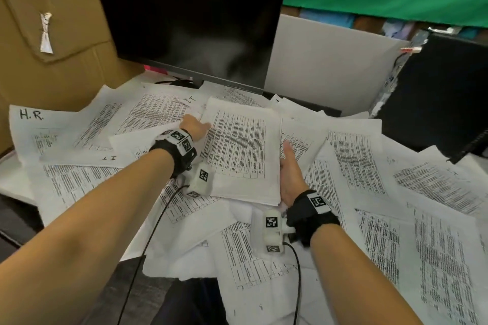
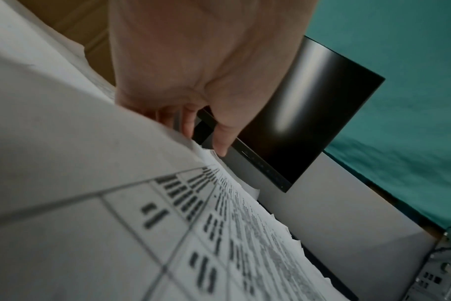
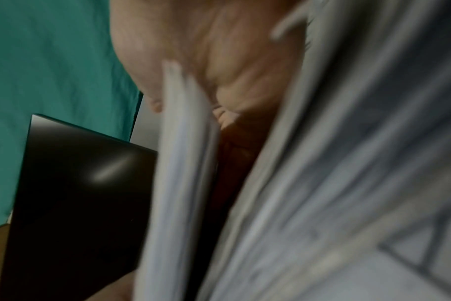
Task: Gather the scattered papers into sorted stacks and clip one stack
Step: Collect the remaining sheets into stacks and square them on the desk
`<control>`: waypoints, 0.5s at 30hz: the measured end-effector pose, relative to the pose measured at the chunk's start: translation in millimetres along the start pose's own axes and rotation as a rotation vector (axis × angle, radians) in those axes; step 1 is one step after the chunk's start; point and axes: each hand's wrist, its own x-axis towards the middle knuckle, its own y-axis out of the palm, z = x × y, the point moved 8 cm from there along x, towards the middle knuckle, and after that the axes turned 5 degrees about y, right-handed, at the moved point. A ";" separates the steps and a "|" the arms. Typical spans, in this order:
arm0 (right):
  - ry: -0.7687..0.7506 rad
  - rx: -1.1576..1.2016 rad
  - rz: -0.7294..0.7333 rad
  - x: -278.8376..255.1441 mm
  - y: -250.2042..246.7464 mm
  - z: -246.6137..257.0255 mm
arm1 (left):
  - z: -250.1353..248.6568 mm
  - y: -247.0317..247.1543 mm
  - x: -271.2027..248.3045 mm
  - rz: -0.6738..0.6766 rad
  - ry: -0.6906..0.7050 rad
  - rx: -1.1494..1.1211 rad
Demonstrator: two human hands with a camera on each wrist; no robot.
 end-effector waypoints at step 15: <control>-0.724 -0.370 -0.095 -121.0 34.7 152.1 | -150.4 -101.6 -132.4 -0.467 0.929 -0.543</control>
